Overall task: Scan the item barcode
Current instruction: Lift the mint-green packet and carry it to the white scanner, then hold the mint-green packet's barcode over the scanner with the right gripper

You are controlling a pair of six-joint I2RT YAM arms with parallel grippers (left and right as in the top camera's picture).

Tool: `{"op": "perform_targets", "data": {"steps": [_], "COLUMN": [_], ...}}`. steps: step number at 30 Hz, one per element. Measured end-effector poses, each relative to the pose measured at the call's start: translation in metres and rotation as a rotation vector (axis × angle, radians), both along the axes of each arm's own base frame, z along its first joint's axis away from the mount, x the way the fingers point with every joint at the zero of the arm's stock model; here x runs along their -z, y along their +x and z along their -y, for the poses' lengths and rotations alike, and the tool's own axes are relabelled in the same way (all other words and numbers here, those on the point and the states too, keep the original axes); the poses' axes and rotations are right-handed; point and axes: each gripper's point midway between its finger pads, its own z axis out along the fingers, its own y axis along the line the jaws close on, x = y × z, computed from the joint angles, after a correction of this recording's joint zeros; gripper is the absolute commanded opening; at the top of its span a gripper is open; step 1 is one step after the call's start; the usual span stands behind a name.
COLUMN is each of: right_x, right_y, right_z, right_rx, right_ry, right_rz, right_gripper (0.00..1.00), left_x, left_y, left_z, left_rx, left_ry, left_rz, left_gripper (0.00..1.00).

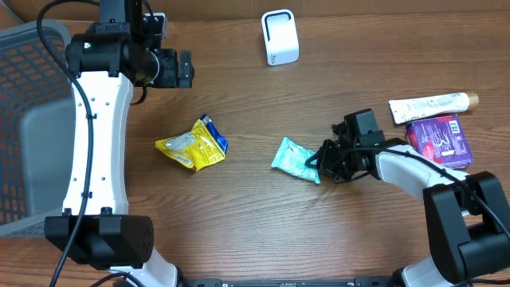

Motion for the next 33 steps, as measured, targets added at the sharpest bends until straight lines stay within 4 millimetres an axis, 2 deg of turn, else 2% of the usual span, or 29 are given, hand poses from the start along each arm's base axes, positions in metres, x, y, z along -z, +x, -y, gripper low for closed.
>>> {"op": "perform_targets", "data": {"steps": [4,6,12,15,18,21,24,27,31,33], "right_x": [-0.024,-0.043,-0.113,-0.141,-0.157,-0.161,-0.161,-0.167,-0.201,-0.229], "right_y": [0.0,0.005,0.031,0.047,0.061,0.072,0.098,0.13,0.169,0.189], "right_z": [-0.005,-0.006,-0.004,-0.002,0.0,0.003,0.014,0.028,0.03,0.025], "right_rx": [-0.167,-0.238,-0.378,-0.401,-0.408,-0.399,-0.334,-0.231,-0.074,0.007], "right_ry": [0.024,0.025,-0.032,-0.075,-0.116,-0.153,-0.28,-0.486,-0.69,-0.774], "right_rz": [0.063,0.106,0.273,0.368,0.449,0.501,0.576,0.677,0.881,1.023], "right_gripper": [0.11,0.11,0.1,0.09,0.06,0.04,0.04,0.04,0.04,0.04], "left_x": [0.0,0.0,0.0,0.0,0.0,0.0,0.0,0.0,0.0,0.0], "left_y": [0.0,0.0,0.0,0.0,0.0,0.0,0.0,0.0,0.0,0.0], "left_z": [0.0,0.0,0.0,0.0,0.0,0.0,0.0,0.0,0.0,0.0], "left_rx": [0.0,0.0,0.0,0.0,0.0,0.0,0.0,0.0,0.0,0.0], "left_ry": [0.0,0.0,0.0,0.0,0.0,0.0,0.0,0.0,0.0,0.0], "left_rz": [0.0,0.0,0.0,0.0,0.0,0.0,0.0,0.0,0.0,0.0], "left_gripper": [0.99,0.99,1.0,1.0,0.99,0.99,0.99,1.0,1.0,0.99]}}
